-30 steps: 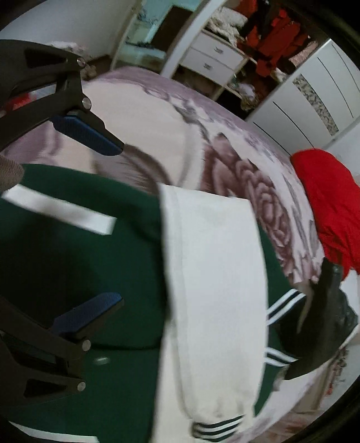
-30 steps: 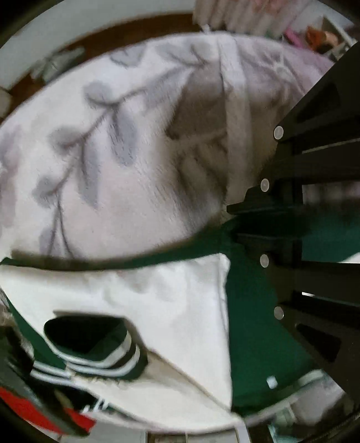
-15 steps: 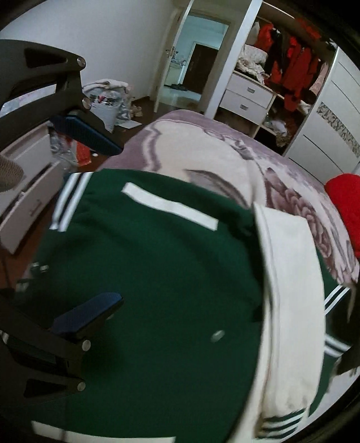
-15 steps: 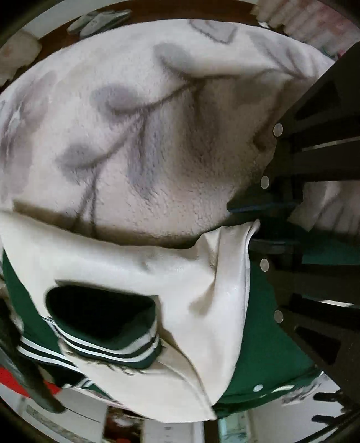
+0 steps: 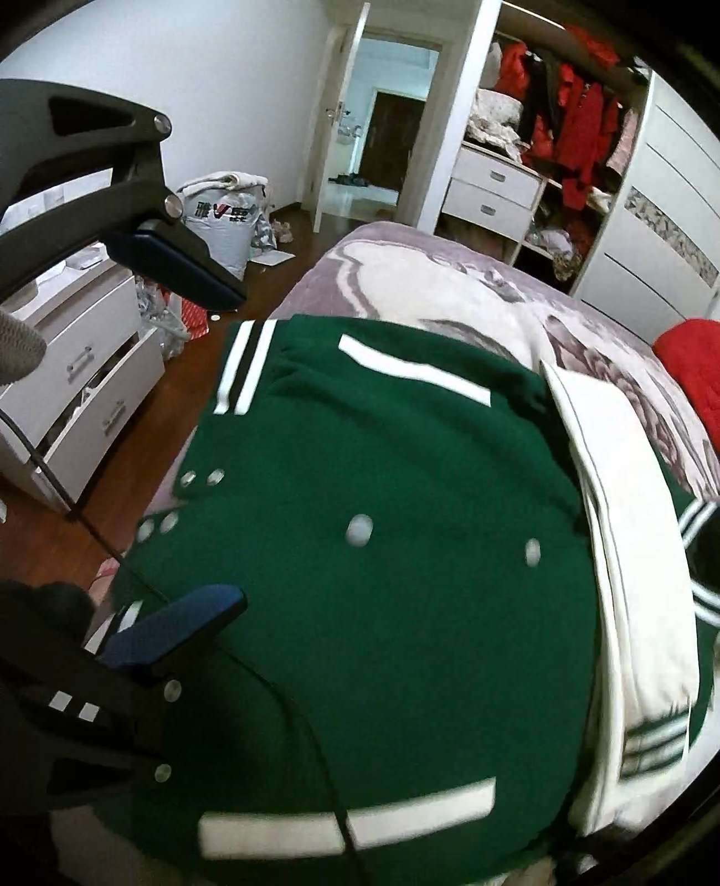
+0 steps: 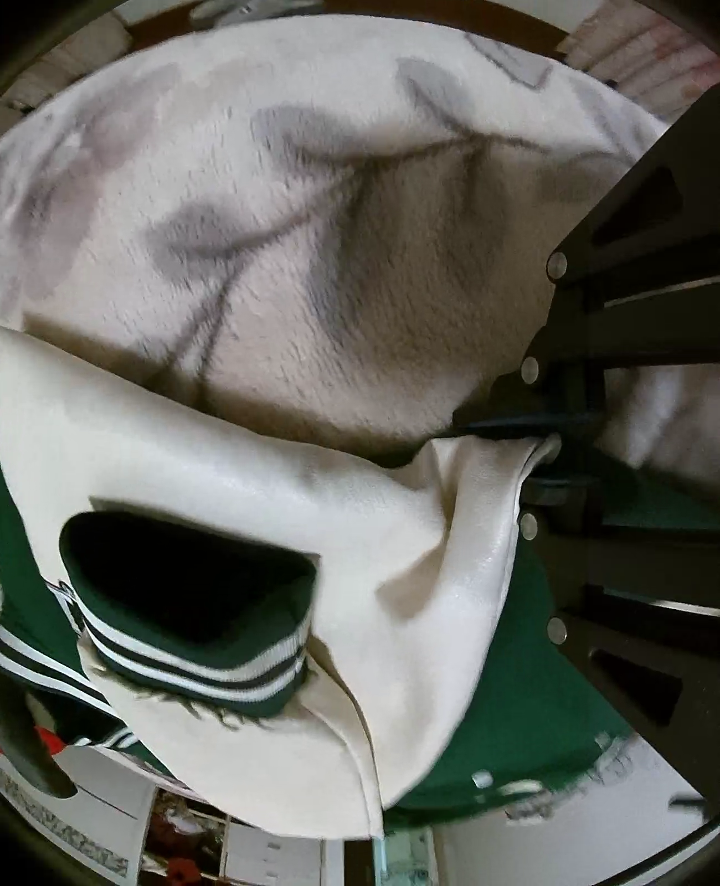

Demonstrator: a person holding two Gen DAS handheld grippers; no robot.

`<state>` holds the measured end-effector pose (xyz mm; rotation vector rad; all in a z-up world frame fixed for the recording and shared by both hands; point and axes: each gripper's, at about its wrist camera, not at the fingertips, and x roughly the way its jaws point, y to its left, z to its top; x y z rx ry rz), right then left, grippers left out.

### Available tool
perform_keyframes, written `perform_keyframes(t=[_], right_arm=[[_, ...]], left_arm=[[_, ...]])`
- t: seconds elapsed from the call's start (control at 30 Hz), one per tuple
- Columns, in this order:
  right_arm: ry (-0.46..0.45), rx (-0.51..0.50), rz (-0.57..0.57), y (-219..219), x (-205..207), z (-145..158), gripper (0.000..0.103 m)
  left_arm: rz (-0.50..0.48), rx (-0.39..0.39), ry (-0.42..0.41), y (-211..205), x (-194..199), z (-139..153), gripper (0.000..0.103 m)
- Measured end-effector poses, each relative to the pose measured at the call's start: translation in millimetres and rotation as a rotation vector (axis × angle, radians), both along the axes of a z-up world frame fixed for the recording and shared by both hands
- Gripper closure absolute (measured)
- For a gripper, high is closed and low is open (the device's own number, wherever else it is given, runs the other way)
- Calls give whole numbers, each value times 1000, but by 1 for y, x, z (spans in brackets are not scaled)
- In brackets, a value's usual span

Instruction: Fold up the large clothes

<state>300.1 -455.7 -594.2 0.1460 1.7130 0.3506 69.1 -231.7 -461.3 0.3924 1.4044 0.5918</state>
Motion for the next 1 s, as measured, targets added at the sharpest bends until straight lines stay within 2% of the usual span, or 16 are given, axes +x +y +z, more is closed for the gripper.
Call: perform_keyframes(t=[0.1, 0.17, 0.27, 0.37, 0.4, 0.47, 0.53, 0.6, 0.7, 0.8, 0.9, 1.0], right_arm=[[20, -5, 74, -22, -6, 37, 68], [32, -5, 92, -55, -19, 58, 64], [68, -47, 73, -113, -30, 66, 62], [103, -36, 34, -158, -37, 69, 62], [113, -23, 15, -135, -28, 57, 62], [127, 89, -51, -142, -23, 46, 54], [140, 223, -109, -152, -4, 39, 39], [158, 354, -158, -147, 11, 23, 34], [173, 493, -225, -130, 45, 2, 32], [172, 623, -289, -104, 75, -22, 26], [170, 678, -342, -82, 104, -45, 23], [219, 705, -344, -53, 118, -63, 21]], left_arm=[[-30, -86, 6, -34, -10, 4, 2], [-61, -144, 9, -60, -16, 3, 2], [-154, -208, 40, -103, -23, -13, 2], [-261, -215, 116, -139, -24, -49, 2], [-289, -216, 134, -147, -23, -63, 2], [-312, -174, 145, -151, -20, -81, 3], [-304, -145, 133, -145, -17, -93, 31], [-265, -188, 108, -133, -15, -91, 54], [-245, -207, 58, -122, -19, -74, 79], [-232, -226, 21, -109, -19, -54, 86], [-228, -231, 1, -101, -18, -39, 87], [-222, -240, -11, -94, -18, -31, 87]])
